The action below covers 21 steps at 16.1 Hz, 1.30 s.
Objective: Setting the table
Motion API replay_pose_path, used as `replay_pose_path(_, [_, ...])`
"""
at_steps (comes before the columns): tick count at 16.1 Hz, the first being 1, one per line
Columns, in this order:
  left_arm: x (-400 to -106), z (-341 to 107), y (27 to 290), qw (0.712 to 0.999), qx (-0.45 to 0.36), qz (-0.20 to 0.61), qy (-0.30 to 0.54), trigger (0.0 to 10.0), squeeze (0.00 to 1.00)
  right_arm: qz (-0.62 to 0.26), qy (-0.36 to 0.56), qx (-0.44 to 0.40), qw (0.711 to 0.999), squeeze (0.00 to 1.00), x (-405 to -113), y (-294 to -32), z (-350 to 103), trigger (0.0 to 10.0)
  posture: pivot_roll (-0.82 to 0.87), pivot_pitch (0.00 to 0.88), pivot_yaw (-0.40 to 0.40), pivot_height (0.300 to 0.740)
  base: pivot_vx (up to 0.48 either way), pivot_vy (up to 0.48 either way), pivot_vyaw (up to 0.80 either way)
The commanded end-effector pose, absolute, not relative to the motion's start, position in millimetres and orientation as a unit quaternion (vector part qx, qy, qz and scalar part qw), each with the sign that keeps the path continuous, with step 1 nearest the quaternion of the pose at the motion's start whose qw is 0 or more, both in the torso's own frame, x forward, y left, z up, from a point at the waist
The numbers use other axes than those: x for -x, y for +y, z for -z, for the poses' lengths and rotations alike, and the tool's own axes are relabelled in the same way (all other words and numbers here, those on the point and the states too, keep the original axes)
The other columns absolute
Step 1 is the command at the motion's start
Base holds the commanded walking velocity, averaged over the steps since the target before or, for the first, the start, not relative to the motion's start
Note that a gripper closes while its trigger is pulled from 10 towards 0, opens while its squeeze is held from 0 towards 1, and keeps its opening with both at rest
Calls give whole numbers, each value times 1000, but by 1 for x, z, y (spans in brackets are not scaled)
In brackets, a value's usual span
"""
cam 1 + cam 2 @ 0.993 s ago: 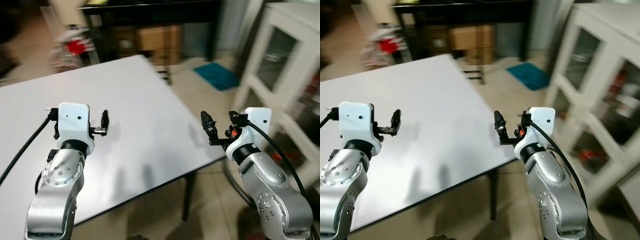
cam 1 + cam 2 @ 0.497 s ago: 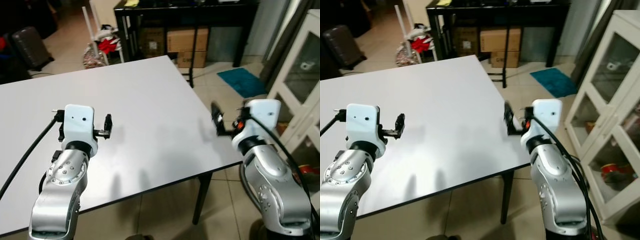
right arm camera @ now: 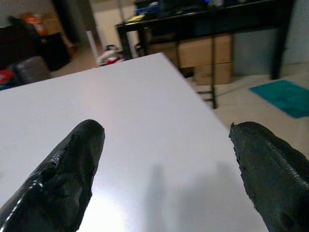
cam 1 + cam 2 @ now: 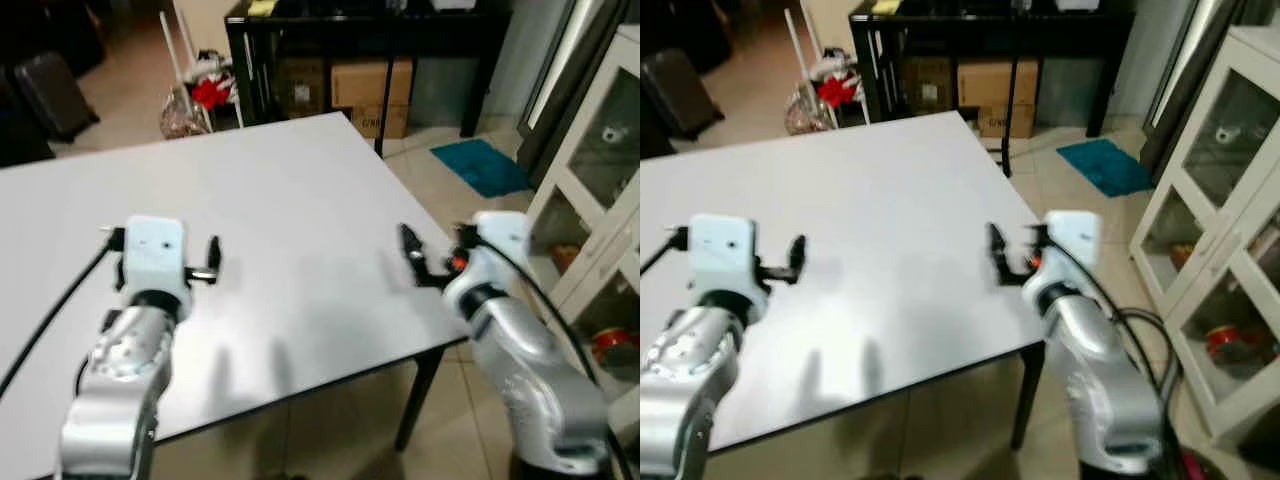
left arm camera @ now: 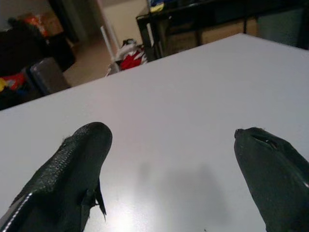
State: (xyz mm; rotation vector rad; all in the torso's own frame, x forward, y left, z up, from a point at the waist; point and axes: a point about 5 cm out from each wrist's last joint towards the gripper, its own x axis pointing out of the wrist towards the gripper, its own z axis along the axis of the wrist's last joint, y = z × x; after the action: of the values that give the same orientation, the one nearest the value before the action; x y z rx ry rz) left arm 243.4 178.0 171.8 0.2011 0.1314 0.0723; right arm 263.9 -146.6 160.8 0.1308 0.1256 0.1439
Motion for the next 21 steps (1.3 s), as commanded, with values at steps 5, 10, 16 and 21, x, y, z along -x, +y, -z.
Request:
replay_pose_path(5, [-239, -174, 182, 991, -109, -45, 68, 10000, 0, -97, 61, -62, 992, 0, -263, -138, -163, 10000, -28, 2, 53, 740, 0, 360, 108])
replay_pose_path(10, [-236, -176, 183, 990, -109, -50, 70, 10000, 0, -122, 59, -55, 989, 0, -265, -131, -164, 10000, -14, 4, 45, 740, 0, 362, 800])
replay_pose_path(16, [-233, -174, 183, 989, -111, -54, 77, 10000, 0, -125, 60, -58, 989, 0, -267, -130, -163, 10000, -6, 5, 44, 740, 0, 360, 800])
replay_pose_path(21, [-232, -174, 185, 989, -113, -56, 79, 10000, 0, -121, 63, -59, 989, 0, -268, -131, -161, 10000, -10, 4, 43, 740, 0, 359, 800])
